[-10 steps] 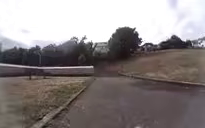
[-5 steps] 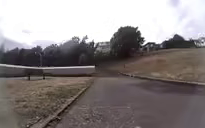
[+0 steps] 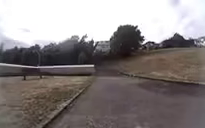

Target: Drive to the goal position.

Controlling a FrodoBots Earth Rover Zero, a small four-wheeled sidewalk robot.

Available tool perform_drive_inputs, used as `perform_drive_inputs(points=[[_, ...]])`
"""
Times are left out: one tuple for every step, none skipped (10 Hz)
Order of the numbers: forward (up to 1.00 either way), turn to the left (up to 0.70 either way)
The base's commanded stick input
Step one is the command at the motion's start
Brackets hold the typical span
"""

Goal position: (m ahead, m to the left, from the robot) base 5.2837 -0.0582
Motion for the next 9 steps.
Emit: perform_drive_inputs(points=[[0.7, 0.0], [0.7, 0.0], [0.7, 0.01], [0.7, 0.07], [0.7, 0.12], [0.7, 0.11], [0.7, 0.06], [0.7, 0.01], [0.7, 0.01]])
